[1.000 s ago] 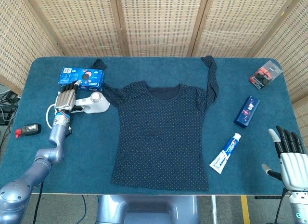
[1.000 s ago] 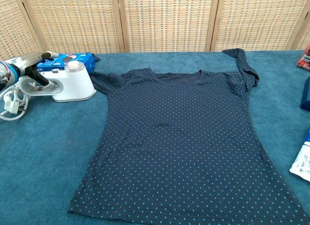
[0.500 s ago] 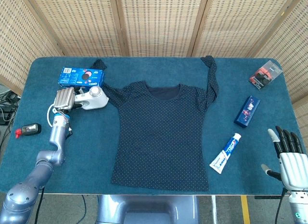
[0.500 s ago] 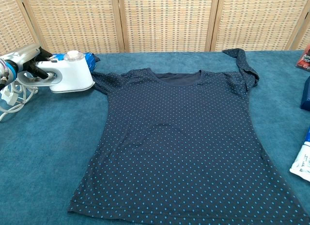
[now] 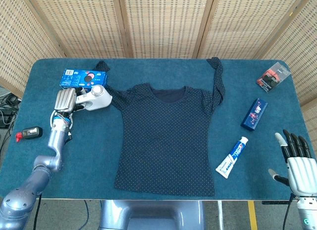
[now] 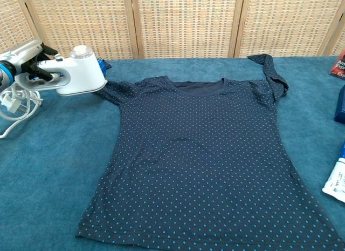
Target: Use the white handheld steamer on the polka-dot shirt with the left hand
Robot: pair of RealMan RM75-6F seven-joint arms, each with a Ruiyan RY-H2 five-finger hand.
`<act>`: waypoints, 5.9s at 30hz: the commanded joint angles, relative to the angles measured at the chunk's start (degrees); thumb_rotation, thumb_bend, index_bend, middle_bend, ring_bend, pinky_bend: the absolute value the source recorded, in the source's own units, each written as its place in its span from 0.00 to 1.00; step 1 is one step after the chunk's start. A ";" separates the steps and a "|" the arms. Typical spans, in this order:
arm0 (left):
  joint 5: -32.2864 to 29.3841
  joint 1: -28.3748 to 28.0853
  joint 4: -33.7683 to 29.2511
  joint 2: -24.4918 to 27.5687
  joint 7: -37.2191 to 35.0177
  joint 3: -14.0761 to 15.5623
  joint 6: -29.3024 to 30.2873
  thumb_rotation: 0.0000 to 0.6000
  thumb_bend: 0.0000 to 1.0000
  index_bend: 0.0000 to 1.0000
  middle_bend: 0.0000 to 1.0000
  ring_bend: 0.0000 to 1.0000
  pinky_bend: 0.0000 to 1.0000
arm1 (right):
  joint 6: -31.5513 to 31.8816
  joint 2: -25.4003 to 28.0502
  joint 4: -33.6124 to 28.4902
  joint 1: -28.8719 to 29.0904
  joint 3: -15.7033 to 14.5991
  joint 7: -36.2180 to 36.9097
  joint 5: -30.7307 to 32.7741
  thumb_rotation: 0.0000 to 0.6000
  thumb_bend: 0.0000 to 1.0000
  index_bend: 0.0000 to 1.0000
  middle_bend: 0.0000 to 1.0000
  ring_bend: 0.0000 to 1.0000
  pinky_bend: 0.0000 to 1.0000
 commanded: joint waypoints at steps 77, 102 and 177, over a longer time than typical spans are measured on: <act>13.71 -17.23 -38.20 0.73 13.12 8.81 -9.26 1.00 0.67 0.93 0.76 0.72 0.81 | -0.15 2.21 0.42 -0.12 1.10 5.64 2.40 1.00 0.00 0.00 0.00 0.00 0.00; 10.46 -14.71 -36.06 4.68 19.08 9.17 -9.97 1.00 0.67 0.93 0.76 0.72 0.81 | 0.27 2.21 0.09 -0.27 0.71 5.36 1.47 1.00 0.00 0.00 0.00 0.00 0.00; 13.64 -10.93 -45.34 9.98 19.78 13.04 -6.98 1.00 0.67 0.94 0.76 0.72 0.80 | 1.08 2.41 -0.70 -0.59 0.01 5.12 -0.40 1.00 0.00 0.00 0.00 0.00 0.00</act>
